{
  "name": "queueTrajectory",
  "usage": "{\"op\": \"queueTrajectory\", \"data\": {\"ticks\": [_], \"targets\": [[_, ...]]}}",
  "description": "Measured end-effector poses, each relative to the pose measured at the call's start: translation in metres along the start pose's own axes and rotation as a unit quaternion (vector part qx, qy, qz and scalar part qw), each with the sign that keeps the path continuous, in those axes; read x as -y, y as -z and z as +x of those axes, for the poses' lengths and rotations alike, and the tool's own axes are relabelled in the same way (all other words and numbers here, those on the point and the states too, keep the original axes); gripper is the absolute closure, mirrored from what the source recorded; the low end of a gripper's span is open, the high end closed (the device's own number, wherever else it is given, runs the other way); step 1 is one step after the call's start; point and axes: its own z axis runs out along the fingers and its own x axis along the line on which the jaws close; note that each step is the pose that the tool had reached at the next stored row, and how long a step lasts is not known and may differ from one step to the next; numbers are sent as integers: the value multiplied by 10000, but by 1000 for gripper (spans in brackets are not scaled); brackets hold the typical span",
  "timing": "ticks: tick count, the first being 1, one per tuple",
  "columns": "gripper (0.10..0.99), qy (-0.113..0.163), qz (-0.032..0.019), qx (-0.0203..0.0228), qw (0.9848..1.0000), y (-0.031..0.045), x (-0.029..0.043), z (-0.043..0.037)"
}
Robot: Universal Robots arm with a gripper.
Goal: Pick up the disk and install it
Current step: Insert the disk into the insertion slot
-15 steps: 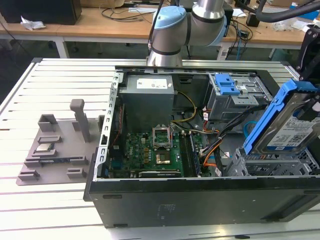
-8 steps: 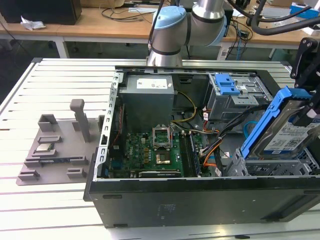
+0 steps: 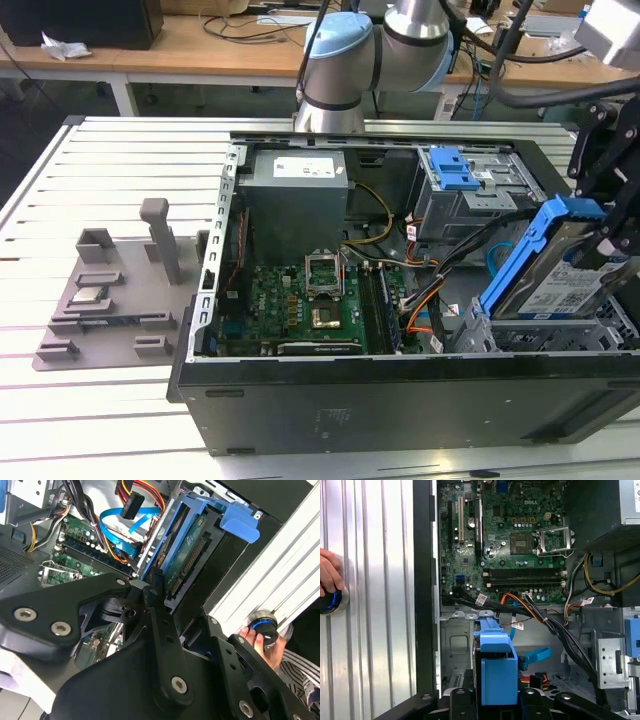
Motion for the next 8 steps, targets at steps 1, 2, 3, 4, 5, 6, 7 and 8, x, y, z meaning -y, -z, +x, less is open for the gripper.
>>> {"op": "queueTrajectory", "data": {"ticks": [1,2,3,4,5,6,7,8], "targets": [[722,0,0,-1,10000,-15,1,0],[722,0,0,0,10000,-38,2,0],[722,0,0,0,10000,-51,3,1],[722,0,0,-1,10000,-79,4,0],[722,0,0,0,10000,-92,5,0],[722,0,0,0,10000,-105,6,0],[722,0,0,0,10000,-139,8,1],[722,0,0,-1,10000,-173,9,1]]}}
